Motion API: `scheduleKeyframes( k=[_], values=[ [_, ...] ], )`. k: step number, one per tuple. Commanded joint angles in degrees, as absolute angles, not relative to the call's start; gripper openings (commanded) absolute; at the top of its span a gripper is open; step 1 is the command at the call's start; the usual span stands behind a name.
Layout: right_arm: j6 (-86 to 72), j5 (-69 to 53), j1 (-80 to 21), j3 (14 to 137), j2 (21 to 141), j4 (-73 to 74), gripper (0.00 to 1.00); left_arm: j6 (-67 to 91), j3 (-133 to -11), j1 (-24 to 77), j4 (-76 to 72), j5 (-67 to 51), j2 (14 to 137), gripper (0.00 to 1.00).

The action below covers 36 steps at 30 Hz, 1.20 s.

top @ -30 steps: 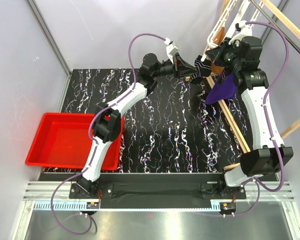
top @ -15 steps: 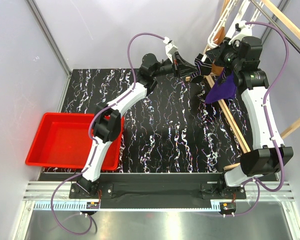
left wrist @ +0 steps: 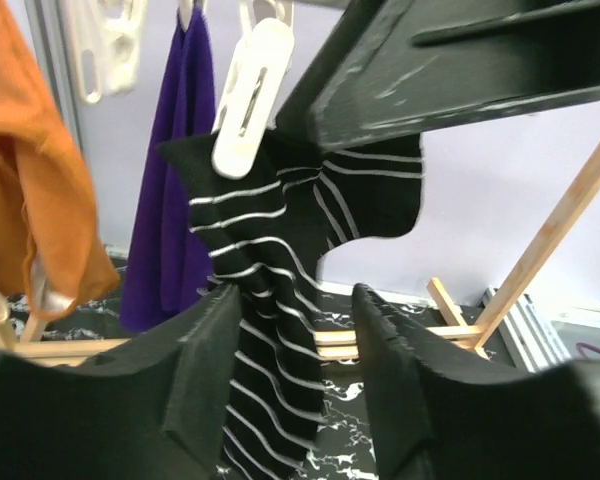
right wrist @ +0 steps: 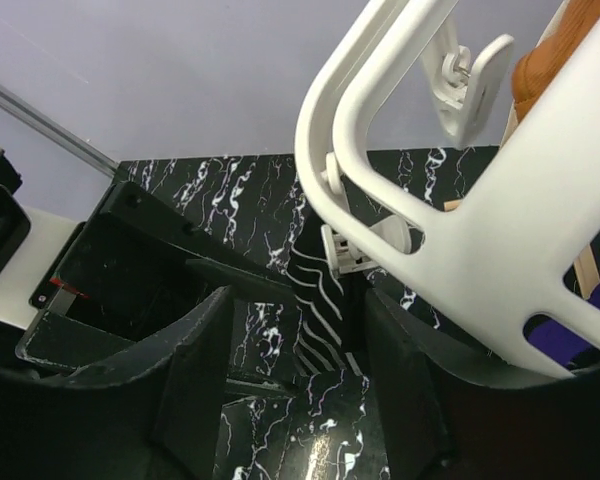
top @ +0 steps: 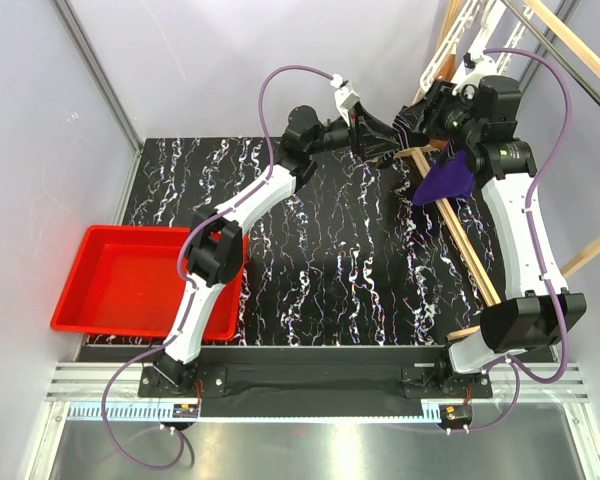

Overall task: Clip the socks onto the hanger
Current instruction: Clamp the sock onto the hanger, then adjust the hanger on the clothesline.

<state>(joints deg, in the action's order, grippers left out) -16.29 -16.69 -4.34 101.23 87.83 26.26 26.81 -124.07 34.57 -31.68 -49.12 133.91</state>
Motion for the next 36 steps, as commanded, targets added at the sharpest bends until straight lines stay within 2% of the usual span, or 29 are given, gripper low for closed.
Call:
scheduleKeyframes(
  k=[1, 4, 6, 10, 15, 20, 23, 27, 28, 31, 35, 36],
  values=[
    [-15.65, -17.23, -4.66, 101.86, 86.57, 26.46, 0.61, 23.47, -124.81, 34.54, -30.76, -47.2, 131.14, 0.55],
    [-15.73, -16.88, -4.66, 101.69, 86.13, 26.54, 0.69, 22.94, -121.65, 34.1, -31.73, -47.11, 129.12, 0.69],
    [-15.73, -16.79, -4.66, 101.6, 85.78, 26.63, 0.75, 22.59, -119.81, 33.75, -31.73, -47.02, 128.41, 0.72],
    [-15.91, -16.87, -4.83, 101.6, 85.34, 26.81, 0.78, 21.8, -116.03, 32.96, -31.99, -45.53, 125.78, 0.81],
    [-14.95, -12.93, -9.21, 102.83, 85.17, 29.25, 0.79, 19.08, -110.75, 31.64, -30.15, -42.9, 120.78, 0.81],
    [-10.2, -1.78, -20.72, 107.75, 88.5, 34.89, 0.79, 16.27, -104.95, 30.68, -28.04, -40.7, 116.55, 0.81],
    [-10.11, -1.57, -22.41, 106.71, 88.94, 34.63, 0.78, 14.86, -103.1, 30.24, -26.46, -38.68, 114.26, 0.8],
    [-10.02, -6.85, -22.33, 104.33, 92.27, 29.54, 0.66, 14.51, -95.13, 27.87, -27.68, -30.36, 110.05, 0.76],
    [-9.85, -6.59, -22.32, 104.07, 93.5, 28.57, 0.57, 13.89, -93.62, 27.51, -27.34, -28.06, 107.69, 0.74],
    [-9.58, -4.32, -22.41, 104.67, 100.35, 25.4, 0.41, 9.51, -86.77, 26.46, -25.76, -17.69, 104.16, 0.72],
    [-8.35, 2.63, -22.15, 116.08, 114.57, 29.43, 0.16, 6.68, -77.98, 24.71, -26.62, -8.71, 97.93, 0.7],
    [-8.18, 3.68, -22.15, 118.1, 116.61, 29.97, 0.14, 7.72, -76.04, 24.0, -27.59, -8.27, 97.3, 0.7]
  ],
)
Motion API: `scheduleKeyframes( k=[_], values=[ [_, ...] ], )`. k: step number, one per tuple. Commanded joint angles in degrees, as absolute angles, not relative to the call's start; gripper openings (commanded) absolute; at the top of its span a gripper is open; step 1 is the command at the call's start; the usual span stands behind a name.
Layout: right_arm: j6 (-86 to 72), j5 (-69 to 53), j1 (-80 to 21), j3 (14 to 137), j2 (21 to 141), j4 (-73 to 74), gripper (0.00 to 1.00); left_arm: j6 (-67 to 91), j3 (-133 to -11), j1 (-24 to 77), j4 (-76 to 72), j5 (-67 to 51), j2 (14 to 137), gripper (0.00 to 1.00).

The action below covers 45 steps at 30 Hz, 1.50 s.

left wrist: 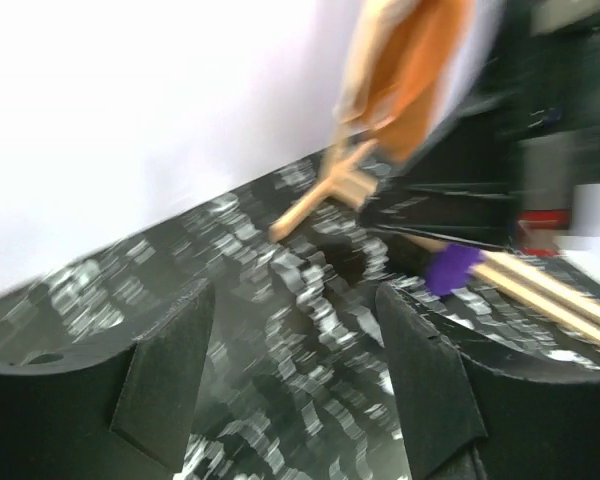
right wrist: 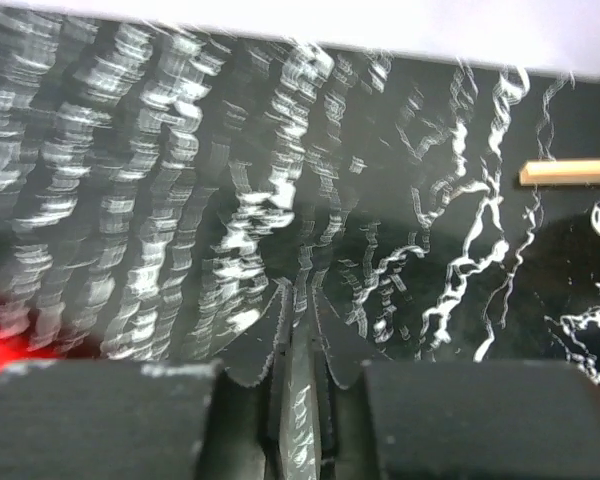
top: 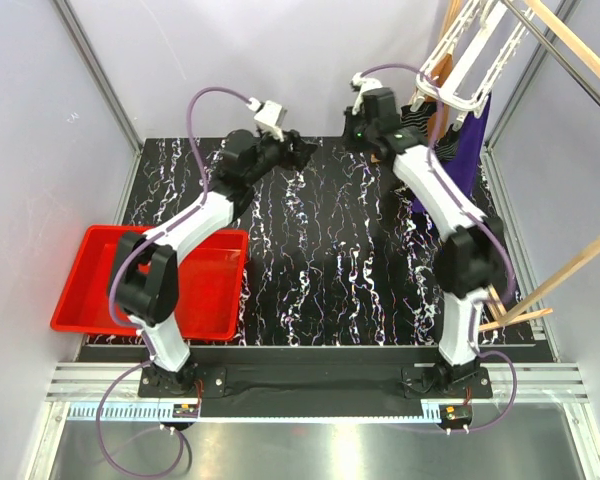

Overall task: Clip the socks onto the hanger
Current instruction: Adjust the hanger on the clothesline.

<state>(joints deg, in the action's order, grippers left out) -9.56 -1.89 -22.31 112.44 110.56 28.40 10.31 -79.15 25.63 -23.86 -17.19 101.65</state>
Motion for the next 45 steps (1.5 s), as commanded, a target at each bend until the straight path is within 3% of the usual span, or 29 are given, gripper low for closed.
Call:
scheduleKeyframes(
  k=[1, 6, 14, 22, 30, 37, 45],
  values=[
    [-8.0, 5.26, -21.97, 120.82, 119.68, 29.97, 0.12, 9.21, -73.5, 22.78, -29.08, -7.74, 96.34, 0.68],
    [-9.66, 10.45, -18.99, 124.98, 127.43, 32.07, 0.1, 11.6, -72.6, 19.95, -27.87, -7.12, 96.24, 0.66],
    [-17.76, 15.2, -7.83, 118.47, 133.32, 28.93, 0.03, 13.18, -71.19, 19.51, -29.7, -9.22, 95.71, 0.66],
    [-17.57, 17.32, -1.68, 127.08, 141.85, 32.34, 0.0, 15.2, -72.16, 19.6, -30.06, -10.72, 97.03, 0.63],
    [-20.91, 17.92, 2.11, 127.88, 142.29, 35.86, 0.0, 18.02, -74.0, 19.6, -30.41, -13.01, 99.32, 0.58],
    [-27.5, 27.51, 5.36, 129.64, 143.44, 40.78, 0.0, 18.55, -74.18, 19.6, -30.5, -14.06, 99.4, 0.56],
    [-27.87, 19.55, 6.5, 128.41, 142.56, 38.94, 0.0, 19.07, -74.62, 19.6, -30.5, -14.68, 99.76, 0.56]
  ],
)
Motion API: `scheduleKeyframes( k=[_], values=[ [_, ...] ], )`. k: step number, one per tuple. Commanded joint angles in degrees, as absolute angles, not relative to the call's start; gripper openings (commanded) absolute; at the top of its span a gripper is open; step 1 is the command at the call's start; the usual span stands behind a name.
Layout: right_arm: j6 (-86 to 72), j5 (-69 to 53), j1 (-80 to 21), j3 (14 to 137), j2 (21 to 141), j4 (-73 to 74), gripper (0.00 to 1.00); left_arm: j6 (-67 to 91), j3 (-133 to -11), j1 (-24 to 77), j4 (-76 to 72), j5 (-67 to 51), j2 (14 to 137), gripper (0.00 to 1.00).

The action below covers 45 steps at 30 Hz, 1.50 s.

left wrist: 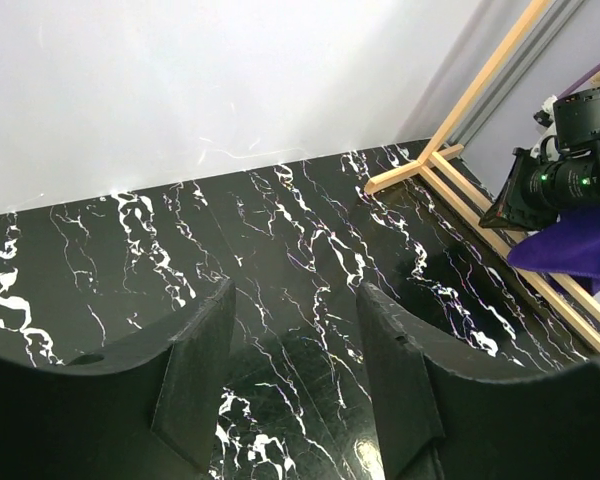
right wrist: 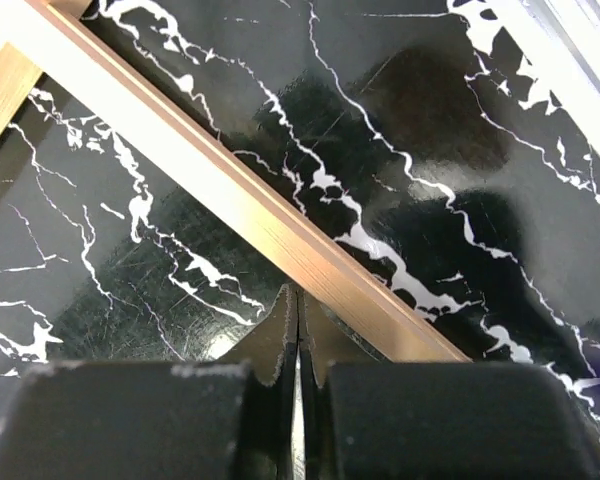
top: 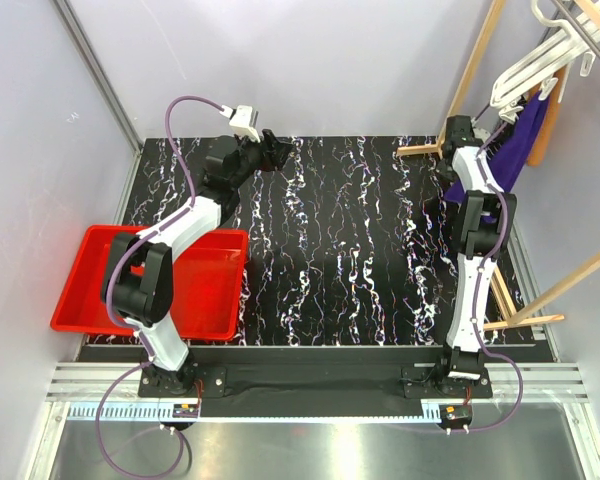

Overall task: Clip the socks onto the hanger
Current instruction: Adjust the hanger on the clothesline.

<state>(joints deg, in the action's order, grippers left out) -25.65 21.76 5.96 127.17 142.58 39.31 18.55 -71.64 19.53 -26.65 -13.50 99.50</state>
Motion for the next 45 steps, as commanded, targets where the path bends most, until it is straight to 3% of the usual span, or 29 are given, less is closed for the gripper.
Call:
scheduleKeyframes(
  k=[1, 7, 18, 22, 30, 37, 45],
  values=[
    [-27.77, 17.68, 6.42, 127.63, 141.86, 37.63, 0.0, 19.16, -74.53, 19.6, -30.59, -14.59, 99.76, 0.56],
    [-25.93, 13.36, 2.91, 117.35, 135.36, 32.62, 0.18, 22.4, -73.83, 19.6, -30.41, -12.48, 98.44, 0.57],
    [-23.64, 10.82, -6.5, 98.55, 119.11, 28.74, 0.62, 32.78, -65.93, 19.78, -30.85, -14.41, 92.12, 0.62],
    [-23.03, 8.09, -9.57, 91.95, 112.87, 27.26, 0.74, 35.24, -58.2, 20.04, -31.46, -13.54, 85.79, 0.71],
    [-23.38, 0.36, -14.58, 79.64, 99.6, 24.43, 0.97, 36.03, -44.05, 21.09, -27.34, -10.81, 68.15, 0.74],
    [-23.99, 1.05, -21.44, 74.1, 89.4, 25.57, 1.0, 38.23, -34.72, 21.97, -22.07, -8.35, 53.38, 0.77],
    [-24.61, 2.53, -27.33, 66.89, 80.07, 23.82, 1.0, 40.43, -26.11, 22.41, -16.96, -7.21, 41.84, 0.89]
  ],
)
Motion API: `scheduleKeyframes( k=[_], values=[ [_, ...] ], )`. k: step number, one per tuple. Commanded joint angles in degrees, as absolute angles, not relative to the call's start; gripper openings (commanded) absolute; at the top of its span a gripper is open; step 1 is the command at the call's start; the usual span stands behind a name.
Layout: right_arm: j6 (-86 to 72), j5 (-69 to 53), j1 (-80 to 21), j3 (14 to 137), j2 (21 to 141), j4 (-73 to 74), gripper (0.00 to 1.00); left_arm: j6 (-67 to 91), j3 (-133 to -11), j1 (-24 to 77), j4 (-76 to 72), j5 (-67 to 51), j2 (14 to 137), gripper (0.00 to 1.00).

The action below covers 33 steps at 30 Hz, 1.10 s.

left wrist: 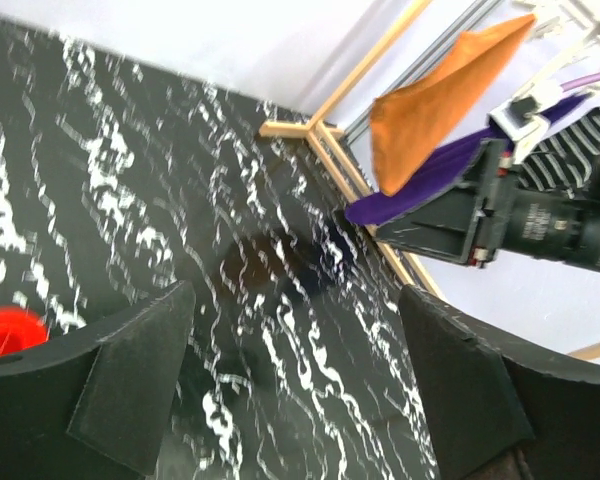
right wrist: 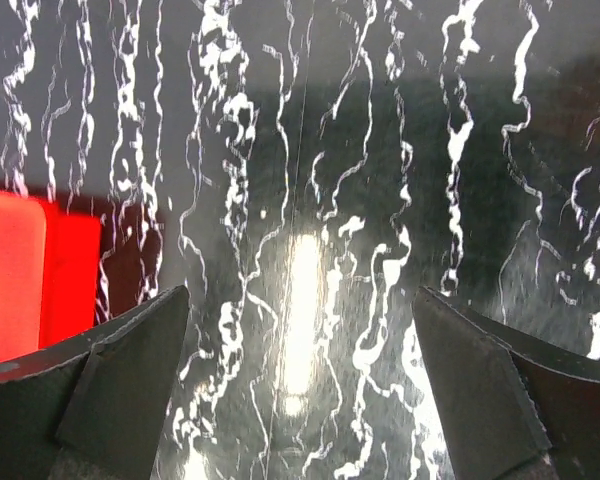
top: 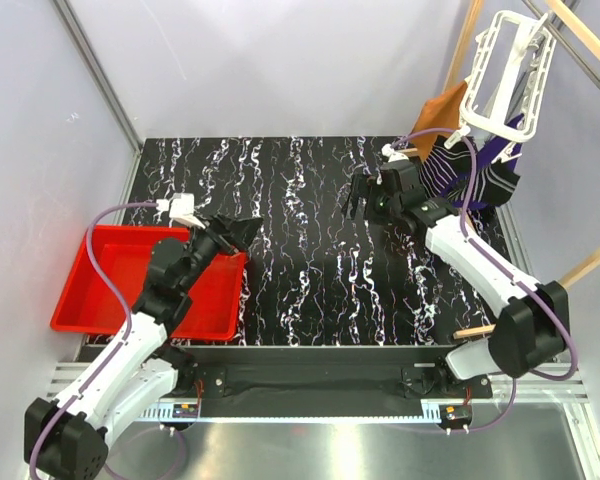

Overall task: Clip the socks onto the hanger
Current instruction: Adjust the hanger on the clothesline, then reset both arms

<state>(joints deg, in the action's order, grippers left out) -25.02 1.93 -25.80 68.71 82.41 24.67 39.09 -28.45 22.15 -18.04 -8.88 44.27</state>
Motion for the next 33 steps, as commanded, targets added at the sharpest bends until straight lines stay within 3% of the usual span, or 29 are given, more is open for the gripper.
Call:
scheduleKeyframes(
  k=[1, 4, 7, 13, 19, 25, 33],
  values=[
    [-24.09, 4.03, -27.33, 67.23, 80.16, 24.78, 1.0, 40.34, -26.45, 22.41, -16.18, -7.9, 41.66, 0.9],
    [-20.66, 8.96, -27.25, 71.97, 82.34, 29.08, 1.0, 39.55, -29.08, 22.41, -13.46, -8.78, 43.24, 0.91],
    [-20.74, 5.56, -24.36, 75.93, 84.81, 31.11, 1.0, 39.73, -31.28, 22.5, -11.26, -8.53, 45.61, 0.91],
    [-20.31, -6.76, -20.48, 75.32, 86.74, 25.84, 1.0, 39.64, -30.41, 22.68, -13.53, -9.14, 46.41, 0.91],
    [-12.05, -5.27, -20.39, 76.2, 87.89, 25.75, 1.0, 38.85, -30.15, 22.68, -14.06, -9.32, 46.49, 0.91],
    [-11.43, -14.23, -20.39, 71.02, 82.89, 17.76, 1.0, 38.67, -29.79, 22.76, -14.5, -9.49, 46.49, 0.91],
    [-11.34, -18.11, -22.76, 70.49, 81.13, 19.94, 1.0, 38.76, -28.66, 22.94, -13.97, -9.49, 45.27, 0.91]
  ],
)
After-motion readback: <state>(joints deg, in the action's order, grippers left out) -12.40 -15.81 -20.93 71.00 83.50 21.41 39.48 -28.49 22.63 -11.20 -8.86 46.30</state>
